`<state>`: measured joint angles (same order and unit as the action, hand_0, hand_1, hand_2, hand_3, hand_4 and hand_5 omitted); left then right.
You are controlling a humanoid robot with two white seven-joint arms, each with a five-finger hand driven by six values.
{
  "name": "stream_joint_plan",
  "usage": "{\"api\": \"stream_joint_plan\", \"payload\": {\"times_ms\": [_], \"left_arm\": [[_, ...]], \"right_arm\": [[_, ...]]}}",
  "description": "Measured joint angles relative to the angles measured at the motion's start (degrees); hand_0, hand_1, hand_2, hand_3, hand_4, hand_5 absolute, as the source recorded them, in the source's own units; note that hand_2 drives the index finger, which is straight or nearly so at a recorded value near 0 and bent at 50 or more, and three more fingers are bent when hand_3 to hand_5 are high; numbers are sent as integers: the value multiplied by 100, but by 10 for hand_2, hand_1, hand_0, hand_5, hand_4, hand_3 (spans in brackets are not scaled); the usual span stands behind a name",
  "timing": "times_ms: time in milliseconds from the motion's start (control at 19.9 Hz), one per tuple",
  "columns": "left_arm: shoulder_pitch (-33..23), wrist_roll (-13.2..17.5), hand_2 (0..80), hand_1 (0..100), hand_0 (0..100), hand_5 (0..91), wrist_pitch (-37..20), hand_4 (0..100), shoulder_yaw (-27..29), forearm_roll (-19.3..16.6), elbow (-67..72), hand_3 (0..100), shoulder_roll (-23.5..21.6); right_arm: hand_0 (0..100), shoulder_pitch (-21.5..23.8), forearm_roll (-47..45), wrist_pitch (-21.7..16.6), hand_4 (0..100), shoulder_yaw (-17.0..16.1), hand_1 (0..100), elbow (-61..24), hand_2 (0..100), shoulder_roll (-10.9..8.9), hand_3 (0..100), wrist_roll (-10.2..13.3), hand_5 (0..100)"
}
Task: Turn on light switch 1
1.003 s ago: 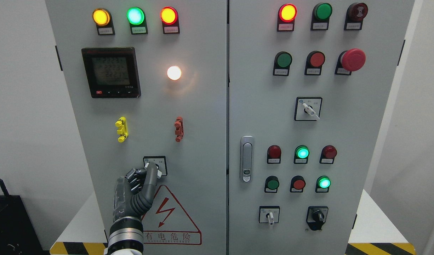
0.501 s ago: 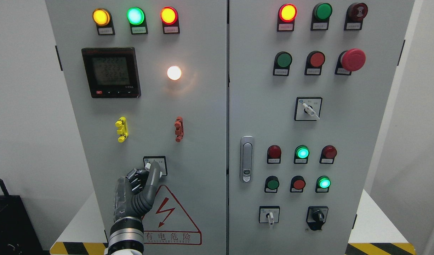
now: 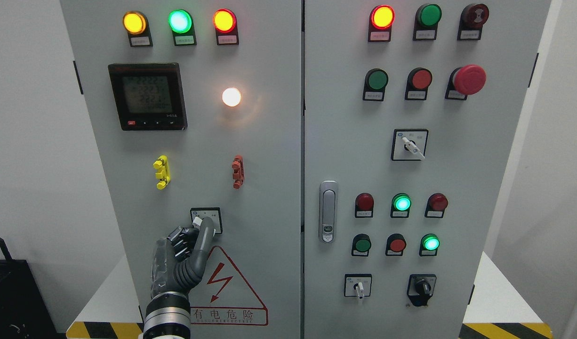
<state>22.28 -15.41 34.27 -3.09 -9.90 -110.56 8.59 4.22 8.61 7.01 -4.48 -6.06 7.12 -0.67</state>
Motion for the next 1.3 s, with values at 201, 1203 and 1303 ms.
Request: {"api": "stream_joint_plan", "payload": {"times_ms": [201, 1203, 1303], "left_arm": [[-166, 13, 637, 412, 221, 734, -131, 874, -16, 7, -91, 843, -11], [-3150, 753, 348, 215, 168, 470, -4532, 771, 110, 155, 27, 715, -390], [-3572, 814, 307, 199, 169, 415, -5164, 732, 182, 334, 311, 671, -503]], "right_arm": [[304, 0, 0, 0, 0, 0, 0, 0, 0, 0, 0, -1, 0], [304, 0, 1, -5, 0, 0, 0, -1, 0, 1, 0, -2, 0], [304, 0, 1, -5, 0, 0, 0, -1, 0, 1, 0, -1, 0]]}}
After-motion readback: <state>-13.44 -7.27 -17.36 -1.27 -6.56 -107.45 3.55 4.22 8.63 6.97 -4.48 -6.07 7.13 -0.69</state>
